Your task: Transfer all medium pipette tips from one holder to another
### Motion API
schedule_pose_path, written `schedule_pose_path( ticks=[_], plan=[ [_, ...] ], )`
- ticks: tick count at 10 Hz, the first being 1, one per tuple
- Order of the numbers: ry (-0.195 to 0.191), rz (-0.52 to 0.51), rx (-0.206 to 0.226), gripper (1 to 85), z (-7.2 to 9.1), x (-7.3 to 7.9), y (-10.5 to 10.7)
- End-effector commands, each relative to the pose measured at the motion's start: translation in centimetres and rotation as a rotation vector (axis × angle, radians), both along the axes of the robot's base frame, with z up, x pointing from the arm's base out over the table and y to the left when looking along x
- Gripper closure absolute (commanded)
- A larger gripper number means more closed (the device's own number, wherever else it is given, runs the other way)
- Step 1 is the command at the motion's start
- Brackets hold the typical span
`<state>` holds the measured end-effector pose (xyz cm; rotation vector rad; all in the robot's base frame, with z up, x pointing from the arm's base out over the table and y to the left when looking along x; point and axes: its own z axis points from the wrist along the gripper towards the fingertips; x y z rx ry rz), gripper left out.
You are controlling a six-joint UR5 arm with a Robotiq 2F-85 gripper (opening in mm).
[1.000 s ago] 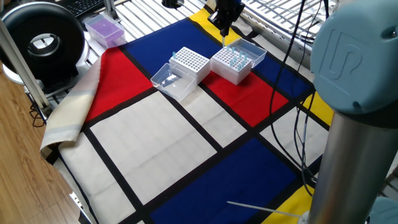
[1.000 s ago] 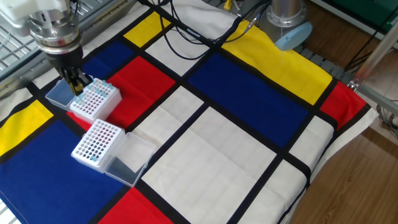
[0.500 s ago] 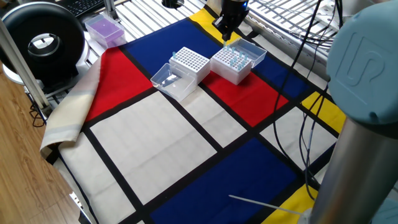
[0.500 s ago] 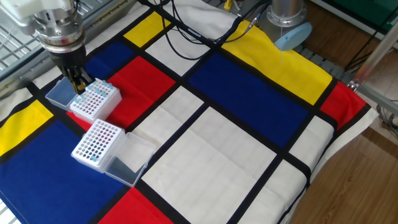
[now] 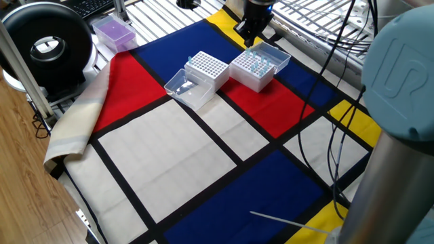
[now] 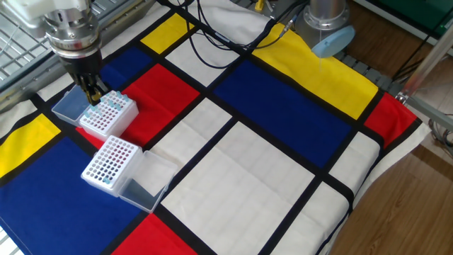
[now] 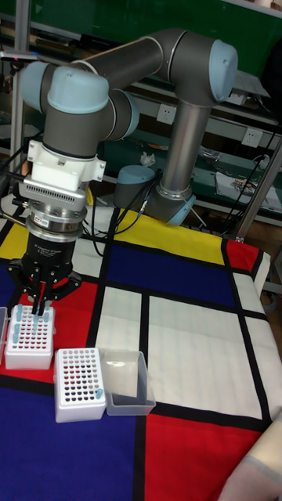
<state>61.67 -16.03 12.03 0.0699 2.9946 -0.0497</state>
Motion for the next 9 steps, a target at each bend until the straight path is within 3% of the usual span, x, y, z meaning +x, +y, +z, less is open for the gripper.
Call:
schedule_pose_path(
  ticks=[1, 9],
  plan=[
    [-0.004, -0.007, 0.007, 84.3, 0.27, -0.42, 0.01],
    [-0.024, 0.009, 0.018, 84.3, -0.51, -0.2, -0.15]
  ],
)
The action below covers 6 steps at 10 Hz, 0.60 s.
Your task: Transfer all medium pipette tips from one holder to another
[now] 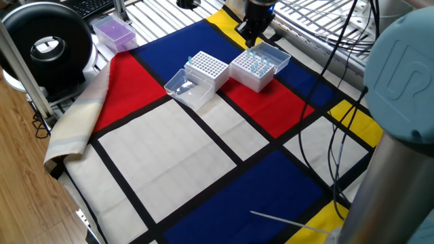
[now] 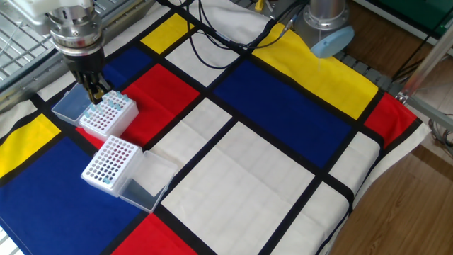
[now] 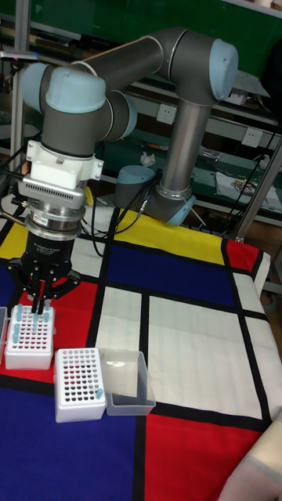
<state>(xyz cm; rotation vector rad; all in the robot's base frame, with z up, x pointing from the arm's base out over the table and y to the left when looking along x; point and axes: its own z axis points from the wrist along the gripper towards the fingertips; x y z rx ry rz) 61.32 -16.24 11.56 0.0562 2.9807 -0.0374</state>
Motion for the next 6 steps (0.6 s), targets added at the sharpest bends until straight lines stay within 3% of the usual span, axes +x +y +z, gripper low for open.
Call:
schedule_pose_path(
  ticks=[1, 3, 6],
  plan=[
    [-0.007, 0.004, 0.009, 84.3, -0.1, 0.1, 0.0],
    [-0.001, 0.019, 0.005, 84.3, -0.2, 0.1, 0.0],
    [0.07, 0.1, -0.022, 82.0, -0.5, -1.4, -0.6]
  ],
)
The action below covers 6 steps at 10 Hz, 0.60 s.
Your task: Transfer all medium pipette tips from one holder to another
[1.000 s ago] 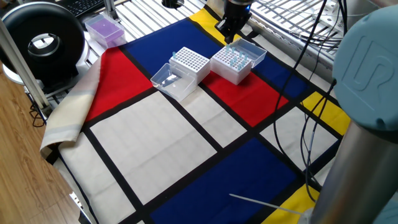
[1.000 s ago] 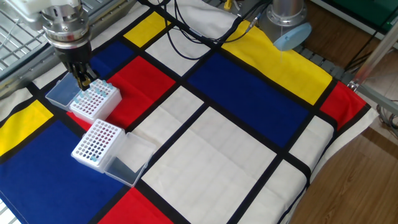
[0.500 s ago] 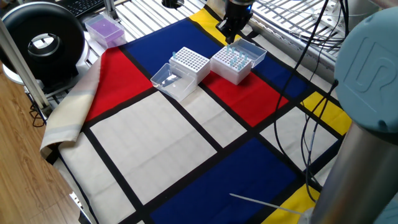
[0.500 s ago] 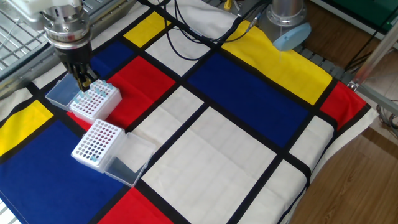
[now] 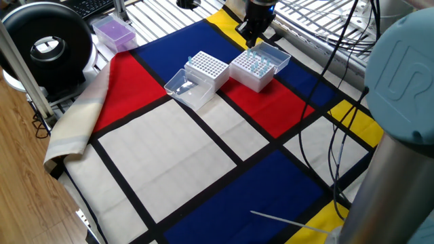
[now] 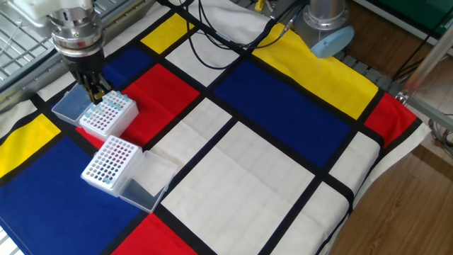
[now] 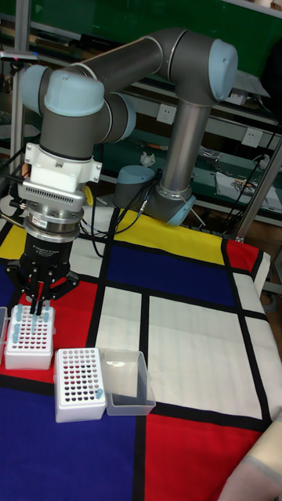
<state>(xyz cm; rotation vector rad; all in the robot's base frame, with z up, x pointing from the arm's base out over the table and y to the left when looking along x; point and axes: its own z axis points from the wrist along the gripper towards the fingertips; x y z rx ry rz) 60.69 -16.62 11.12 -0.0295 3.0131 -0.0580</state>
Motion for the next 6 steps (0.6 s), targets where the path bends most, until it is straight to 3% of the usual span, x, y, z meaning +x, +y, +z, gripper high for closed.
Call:
schedule_pose_path(
  ticks=[1, 6],
  plan=[
    [0.047, 0.065, -0.01, 75.3, 0.0, -1.04, -0.42],
    [0.059, 0.119, -0.02, 68.3, 0.15, -1.23, -1.11]
  ],
)
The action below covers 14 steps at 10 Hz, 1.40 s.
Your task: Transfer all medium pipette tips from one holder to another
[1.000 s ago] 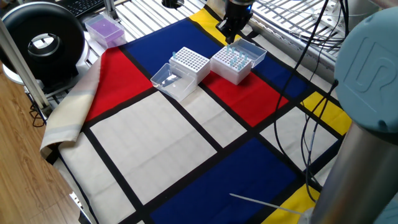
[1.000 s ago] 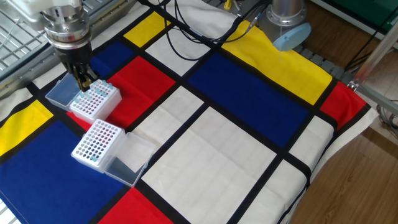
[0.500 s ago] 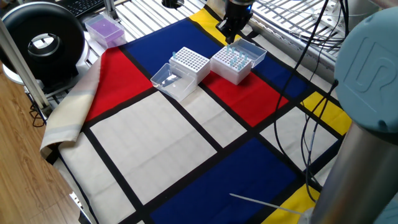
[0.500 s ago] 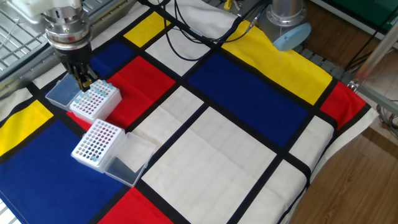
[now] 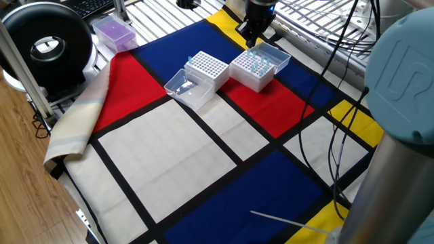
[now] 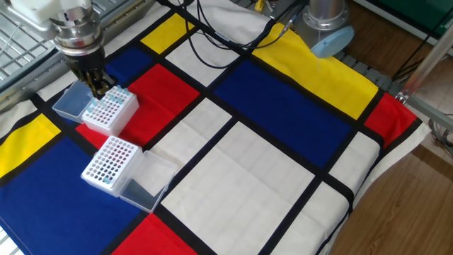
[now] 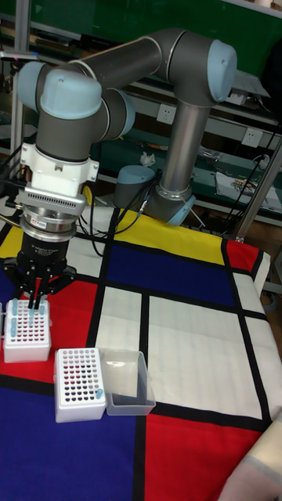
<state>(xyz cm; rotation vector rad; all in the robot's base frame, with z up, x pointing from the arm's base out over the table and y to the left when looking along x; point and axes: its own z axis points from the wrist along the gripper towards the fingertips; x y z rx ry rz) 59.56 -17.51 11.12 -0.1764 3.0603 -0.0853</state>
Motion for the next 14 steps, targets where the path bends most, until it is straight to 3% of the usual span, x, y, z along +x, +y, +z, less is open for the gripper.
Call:
schedule_pose_path(
  ticks=[1, 6, 9, 11, 14],
  plan=[
    [0.005, 0.035, 0.002, 67.7, 0.1, -0.1, -0.4],
    [-0.004, 0.066, 0.001, 64.7, 0.3, 0.3, -1.1],
    [-0.016, 0.048, 0.02, 64.7, 0.2, 0.9, -0.2],
    [-0.019, 0.021, 0.014, 64.7, 0.7, 1.9, 1.4],
    [-0.036, -0.011, 0.047, 65.3, 0.6, 4.3, 5.1]
  ],
)
